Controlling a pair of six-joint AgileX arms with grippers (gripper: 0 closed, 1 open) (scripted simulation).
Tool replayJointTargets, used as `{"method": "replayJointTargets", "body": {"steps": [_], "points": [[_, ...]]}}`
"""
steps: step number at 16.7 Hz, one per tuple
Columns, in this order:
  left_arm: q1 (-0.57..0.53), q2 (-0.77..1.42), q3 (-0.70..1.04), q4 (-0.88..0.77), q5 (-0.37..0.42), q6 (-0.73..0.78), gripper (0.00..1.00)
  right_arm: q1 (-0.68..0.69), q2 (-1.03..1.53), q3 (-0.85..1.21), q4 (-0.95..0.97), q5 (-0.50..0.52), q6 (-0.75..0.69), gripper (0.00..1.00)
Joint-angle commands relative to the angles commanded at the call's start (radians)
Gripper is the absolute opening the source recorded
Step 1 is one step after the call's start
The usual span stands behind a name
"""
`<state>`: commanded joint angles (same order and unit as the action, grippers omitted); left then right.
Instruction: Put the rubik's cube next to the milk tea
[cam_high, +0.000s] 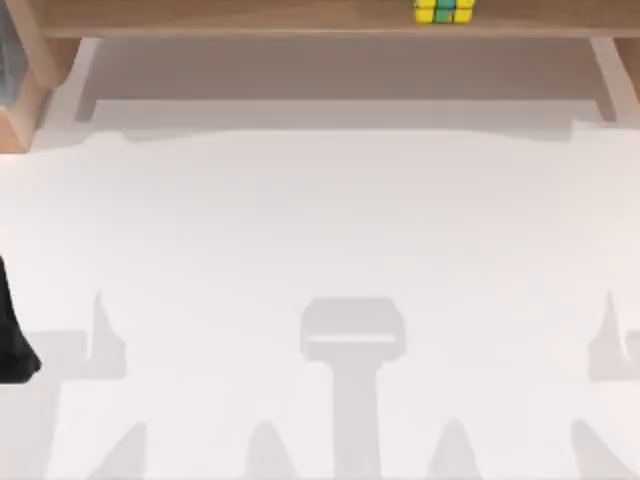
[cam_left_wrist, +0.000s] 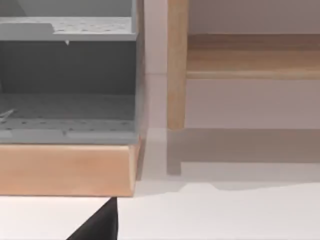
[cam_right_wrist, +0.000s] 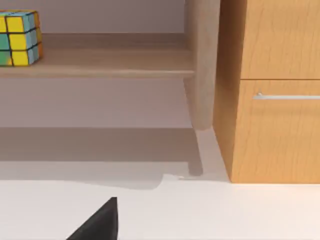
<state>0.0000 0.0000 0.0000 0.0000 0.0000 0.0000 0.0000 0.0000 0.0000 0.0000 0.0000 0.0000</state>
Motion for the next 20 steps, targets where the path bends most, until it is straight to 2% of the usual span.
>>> {"method": "replayJointTargets", "body": {"steps": [5, 9, 20], "points": [[0.0, 0.0, 0.0, 0.0, 0.0, 0.0, 1.0, 0.017, 0.062, 0.046, 0.04, 0.027, 0.003, 1.0], [0.0, 0.0, 0.0, 0.0, 0.0, 0.0, 1.0, 0.076, 0.294, 0.194, 0.17, 0.11, 0.009, 1.0], [0.0, 0.0, 0.0, 0.0, 0.0, 0.0, 1.0, 0.35, 1.514, 0.779, 0.679, 0.407, 0.011, 1.0]]}}
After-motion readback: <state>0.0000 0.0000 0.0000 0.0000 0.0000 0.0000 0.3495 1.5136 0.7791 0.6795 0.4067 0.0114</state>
